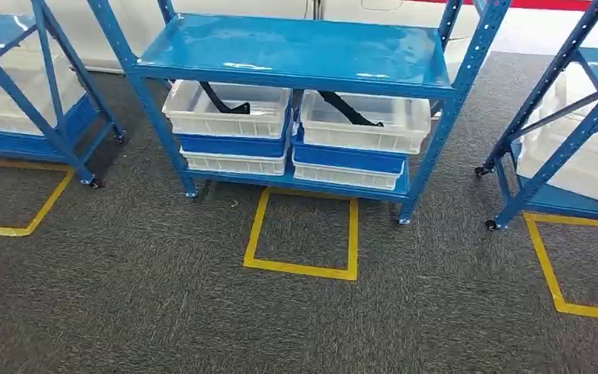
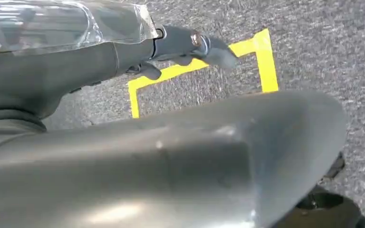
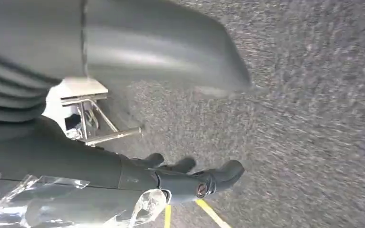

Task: Take the parts from the cabinet and place them on the table.

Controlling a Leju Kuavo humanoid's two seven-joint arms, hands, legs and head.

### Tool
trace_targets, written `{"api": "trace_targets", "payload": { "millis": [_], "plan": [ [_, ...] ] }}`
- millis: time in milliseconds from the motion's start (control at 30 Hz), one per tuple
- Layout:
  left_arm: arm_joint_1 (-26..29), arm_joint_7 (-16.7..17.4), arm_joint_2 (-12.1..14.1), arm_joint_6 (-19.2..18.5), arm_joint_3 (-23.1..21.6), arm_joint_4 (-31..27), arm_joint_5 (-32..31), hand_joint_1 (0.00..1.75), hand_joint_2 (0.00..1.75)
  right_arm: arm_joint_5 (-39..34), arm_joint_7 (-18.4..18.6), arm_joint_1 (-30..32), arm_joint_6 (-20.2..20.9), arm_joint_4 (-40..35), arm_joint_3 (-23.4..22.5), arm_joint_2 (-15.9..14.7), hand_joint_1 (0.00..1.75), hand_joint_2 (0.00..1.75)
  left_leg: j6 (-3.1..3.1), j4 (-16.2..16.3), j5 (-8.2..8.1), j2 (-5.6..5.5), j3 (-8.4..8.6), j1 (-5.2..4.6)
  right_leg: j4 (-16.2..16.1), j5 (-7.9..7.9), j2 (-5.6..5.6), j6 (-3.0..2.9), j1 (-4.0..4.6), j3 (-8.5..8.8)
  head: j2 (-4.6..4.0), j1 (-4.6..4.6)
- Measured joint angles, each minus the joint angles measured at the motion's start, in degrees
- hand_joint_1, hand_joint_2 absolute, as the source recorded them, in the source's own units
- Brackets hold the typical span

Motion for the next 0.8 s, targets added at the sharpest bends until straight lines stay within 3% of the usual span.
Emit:
{"api": "trace_targets", "payload": {
  "millis": [33,67,133,200,233,267,300,367,400,433,467,567,600,667,700,733,767,800],
  "plan": [
    [-0.1,0.0,0.0,0.0,0.0,0.0,0.0,0.0,0.0,0.0,0.1,0.0,0.0,0.0,0.2,0.0,0.0,1.75,-0.4,0.6,-0.22,0.19,-0.21,0.05,-5.9,1.92,-0.47,0.11,-0.11,3.71,0.0,0.02],
    [-0.1,0.0,0.0,0.0,0.0,0.0,0.0,0.0,0.0,-0.1,0.2,0.0,0.0,0.0,0.3,0.0,0.0,1.75,-0.82,1.1,-0.49,0.45,-0.45,-0.04,-8.5,1.35,-0.89,-0.51,0.05,4.89,0.0,0.0],
    [-0.3,0.0,0.0,0.0,-0.1,0.0,-0.2,0.0,0.0,-0.2,0.5,0.0,0.0,0.0,0.4,-0.1,0.0,1.75,-1.65,1.5,-0.76,0.63,-0.69,-0.24,-8.3,1.82,-0.18,-2.2,0.47,4.7,0.02,-0.09],
    [-0.5,0.0,-0.1,-0.2,-0.3,0.0,-0.2,0.0,0.0,-0.3,0.7,0.1,0.0,0.0,0.5,-0.2,0.0,1.75,-2.41,1.4,-0.55,0.8,-0.62,-0.09,-8.4,2.09,-0.01,-3.17,0.77,4.47,0.0,-0.06],
    [-0.5,0.0,-0.1,-0.2,-0.5,0.0,-0.2,0.0,0.0,-0.4,0.8,0.1,0.0,0.0,0.5,0.0,0.0,1.75,-2.7,1.8,-0.83,0.72,-0.78,0.05,-8.8,2.53,0.01,-3.74,0.22,4.55,0.0,-0.04],
    [-0.4,0.0,-0.1,-0.2,-0.6,0.0,-0.2,0.0,0.0,-0.5,0.8,0.0,0.0,0.0,0.5,0.0,0.0,1.75,-3.28,3.5,-2.29,0.22,-1.36,0.25,-8.8,2.65,0.04,-3.96,0.21,4.43,0.0,-0.2],
    [-0.4,0.0,-0.1,-0.3,-0.7,0.0,-0.2,0.0,0.0,-0.5,0.8,0.0,0.0,0.0,0.5,-0.1,0.0,1.75,-3.71,7.1,-4.77,-0.01,-2.85,0.47,-8.8,2.82,0.05,-4.29,0.16,4.22,0.0,-0.15],
    [-0.3,0.0,-0.1,-0.3,-0.9,0.0,-0.2,0.0,0.0,-0.5,0.8,0.0,0.0,0.0,0.6,0.0,0.0,1.75,-4.46,17.2,-9.7,-0.1,-7.3,1.02,-8.7,3.04,0.09,-4.38,0.17,3.71,0.0,-0.2],
    [-0.3,0.0,-0.1,-0.3,-1.0,0.0,-0.3,0.0,0.0,-0.5,0.9,0.1,0.0,0.0,0.7,-0.1,0.0,1.75,-4.74,20.6,-10.73,-0.11,-8.73,1.27,-8.7,3.15,0.13,-4.3,0.16,3.53,0.0,-0.17],
    [-0.2,0.1,-0.1,-0.3,-1.0,0.0,-0.3,0.0,0.0,-0.6,0.9,0.1,0.0,0.0,0.8,-0.1,0.0,1.75,-4.9,20.9,-10.22,-0.11,-8.73,1.52,-8.7,3.21,0.21,-4.23,0.12,3.46,0.0,-0.2],
    [-0.2,0.1,-0.1,-0.3,-1.1,0.0,-0.3,0.0,0.0,-0.7,1.0,0.1,0.0,0.0,0.8,0.0,0.0,1.75,-5.04,18.4,-8.69,-0.1,-7.44,1.74,-8.7,3.28,0.28,-4.12,0.06,3.44,0.0,-0.2],
    [-0.3,0.2,-0.1,-0.3,-1.1,0.0,-0.3,0.0,0.0,-0.8,1.0,0.1,0.0,0.0,0.9,0.0,0.0,1.75,-5.04,2.9,-2.25,-0.45,0.63,2.15,-8.7,3.54,0.55,-3.42,-0.2,3.46,0.0,-0.2],
    [-0.4,0.2,-0.1,-0.3,-1.1,0.0,-0.3,0.0,0.0,-0.8,0.9,0.1,0.0,0.0,0.9,0.0,0.0,1.75,-4.83,1.3,-2.51,-0.66,0.97,1.62,-8.5,3.44,0.72,-2.89,0.19,3.25,0.0,-0.2],
    [-0.3,0.2,-0.2,-0.4,-1.1,0.0,-0.2,0.0,0.0,-0.8,0.9,0.1,0.0,0.0,1.0,0.0,0.0,1.75,-4.13,1.3,-2.22,-0.65,0.59,1.65,-8.6,3.54,0.77,-2.16,0.29,3.14,0.0,-0.09],
    [-0.3,0.2,-0.2,-0.4,-1.1,0.0,-0.1,0.0,0.0,-0.8,0.9,0.1,0.0,0.0,1.0,-0.4,0.0,1.75,-4.49,1.2,-2.12,-0.63,0.63,1.82,-8.5,2.6,0.83,-3.72,0.24,3.08,0.0,-0.07],
    [-0.3,0.2,-0.2,-0.4,-1.1,0.0,0.0,0.0,1.75,-0.8,0.9,0.1,0.1,0.0,1.1,-0.2,0.0,1.75,-4.32,1.2,-2.04,-0.65,0.63,1.69,-8.5,3.44,0.77,-5.01,0.31,3.06,0.0,-0.02],
    [-0.3,0.3,-0.2,-0.4,-1.1,0.0,0.0,0.0,1.75,-0.8,1.0,0.2,0.2,0.0,1.1,-0.2,0.0,1.75,-4.14,1.2,-1.94,-0.66,0.57,1.57,-8.6,3.33,0.78,-5.29,0.3,3.07,0.0,-0.07],
    [-0.3,0.5,-0.2,-0.7,-1.1,0.0,0.3,0.0,1.75,-0.8,1.0,0.2,0.3,0.0,1.2,-0.2,0.0,1.75,-3.96,1.2,-1.97,-0.65,0.54,1.47,-8.7,3.58,0.78,-4.99,0.25,3.07,0.0,0.0]
  ]
}}
